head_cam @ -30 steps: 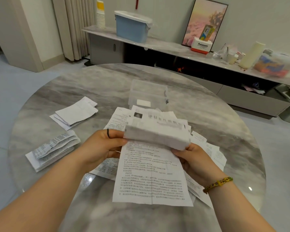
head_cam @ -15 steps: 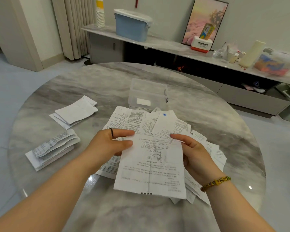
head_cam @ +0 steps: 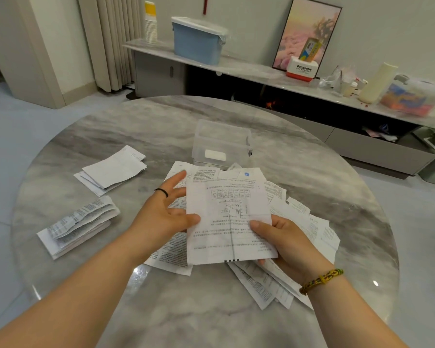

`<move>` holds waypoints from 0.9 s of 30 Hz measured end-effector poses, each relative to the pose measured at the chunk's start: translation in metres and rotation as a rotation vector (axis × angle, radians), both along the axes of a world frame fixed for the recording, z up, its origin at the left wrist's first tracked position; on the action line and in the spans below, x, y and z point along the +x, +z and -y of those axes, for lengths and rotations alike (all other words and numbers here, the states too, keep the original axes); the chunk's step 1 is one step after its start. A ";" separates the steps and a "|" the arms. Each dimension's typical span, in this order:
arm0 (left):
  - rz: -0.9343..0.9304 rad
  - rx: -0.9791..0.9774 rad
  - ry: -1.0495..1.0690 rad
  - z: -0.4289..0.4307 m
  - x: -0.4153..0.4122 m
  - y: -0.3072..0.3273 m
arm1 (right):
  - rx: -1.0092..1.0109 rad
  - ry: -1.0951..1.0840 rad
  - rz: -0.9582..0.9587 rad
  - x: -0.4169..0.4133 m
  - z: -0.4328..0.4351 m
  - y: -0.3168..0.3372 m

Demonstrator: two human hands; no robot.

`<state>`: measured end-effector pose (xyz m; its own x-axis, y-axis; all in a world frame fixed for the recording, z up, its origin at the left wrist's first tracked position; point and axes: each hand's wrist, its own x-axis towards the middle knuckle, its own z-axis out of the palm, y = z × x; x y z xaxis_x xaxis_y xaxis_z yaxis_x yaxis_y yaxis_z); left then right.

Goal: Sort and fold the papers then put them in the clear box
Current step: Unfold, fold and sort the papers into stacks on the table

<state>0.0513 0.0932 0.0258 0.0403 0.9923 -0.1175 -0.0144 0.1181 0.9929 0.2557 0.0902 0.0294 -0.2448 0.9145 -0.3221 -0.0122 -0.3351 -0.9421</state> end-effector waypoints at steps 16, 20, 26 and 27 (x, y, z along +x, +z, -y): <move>0.066 -0.179 -0.078 -0.001 -0.005 -0.001 | -0.013 -0.122 -0.039 -0.001 -0.003 0.001; 0.233 -0.218 -0.065 -0.001 -0.005 0.001 | -0.045 -0.124 -0.100 -0.002 -0.003 0.002; 0.337 -0.230 -0.058 0.000 -0.007 0.005 | -0.102 -0.148 -0.152 -0.001 -0.003 0.001; 0.336 -0.218 -0.062 0.000 -0.007 0.005 | -0.100 -0.153 -0.156 0.000 -0.004 0.001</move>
<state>0.0440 0.0930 0.0312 0.1708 0.9401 -0.2951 -0.3197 0.3362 0.8859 0.2556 0.0941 0.0305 -0.1601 0.9100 -0.3825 -0.2128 -0.4102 -0.8868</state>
